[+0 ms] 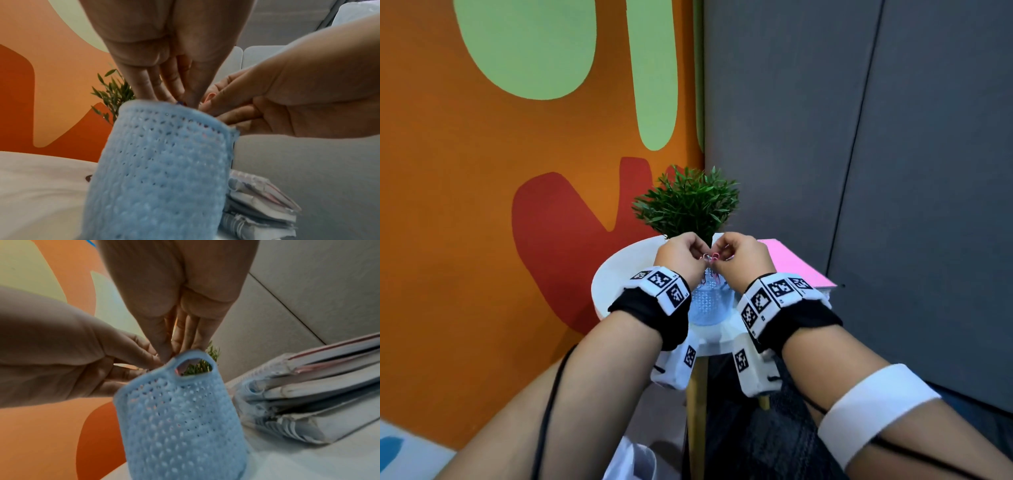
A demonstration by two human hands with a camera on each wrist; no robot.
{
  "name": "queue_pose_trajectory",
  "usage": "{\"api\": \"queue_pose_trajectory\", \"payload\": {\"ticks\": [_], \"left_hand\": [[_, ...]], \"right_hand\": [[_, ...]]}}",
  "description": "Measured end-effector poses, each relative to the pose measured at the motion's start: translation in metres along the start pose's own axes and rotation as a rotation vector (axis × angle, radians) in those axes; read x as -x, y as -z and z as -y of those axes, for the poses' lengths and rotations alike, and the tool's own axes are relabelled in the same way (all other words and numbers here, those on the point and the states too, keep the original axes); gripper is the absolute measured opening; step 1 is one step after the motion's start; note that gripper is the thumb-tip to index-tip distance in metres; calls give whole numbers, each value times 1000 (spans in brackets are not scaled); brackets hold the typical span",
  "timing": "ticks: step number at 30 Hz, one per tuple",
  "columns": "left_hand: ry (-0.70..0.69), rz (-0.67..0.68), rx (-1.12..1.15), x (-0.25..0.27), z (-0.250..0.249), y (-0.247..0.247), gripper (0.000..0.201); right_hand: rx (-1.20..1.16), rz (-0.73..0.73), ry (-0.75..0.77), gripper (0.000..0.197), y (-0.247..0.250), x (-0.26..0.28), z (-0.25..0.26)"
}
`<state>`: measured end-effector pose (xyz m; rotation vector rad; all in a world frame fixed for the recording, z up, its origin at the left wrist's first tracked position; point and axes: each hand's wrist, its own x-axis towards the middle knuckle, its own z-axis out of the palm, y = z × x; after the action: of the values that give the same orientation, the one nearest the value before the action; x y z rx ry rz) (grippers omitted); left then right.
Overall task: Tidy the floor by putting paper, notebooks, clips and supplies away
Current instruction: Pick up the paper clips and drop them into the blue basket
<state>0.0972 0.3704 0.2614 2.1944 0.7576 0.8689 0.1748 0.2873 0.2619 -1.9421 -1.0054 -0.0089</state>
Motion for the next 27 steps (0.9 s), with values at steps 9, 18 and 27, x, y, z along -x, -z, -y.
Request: {"api": "queue_pose_trajectory", "payload": {"ticks": [9, 18, 27], "left_hand": [[35, 26, -100, -6, 9, -9, 11], [-62, -63, -105, 7, -13, -12, 23], [-137, 58, 95, 70, -40, -93, 20]], "right_hand": [[118, 48, 33, 18, -3, -4, -6], [-71, -62, 49, 14, 21, 12, -19], [-41, -107, -34, 11, 67, 74, -84]]}}
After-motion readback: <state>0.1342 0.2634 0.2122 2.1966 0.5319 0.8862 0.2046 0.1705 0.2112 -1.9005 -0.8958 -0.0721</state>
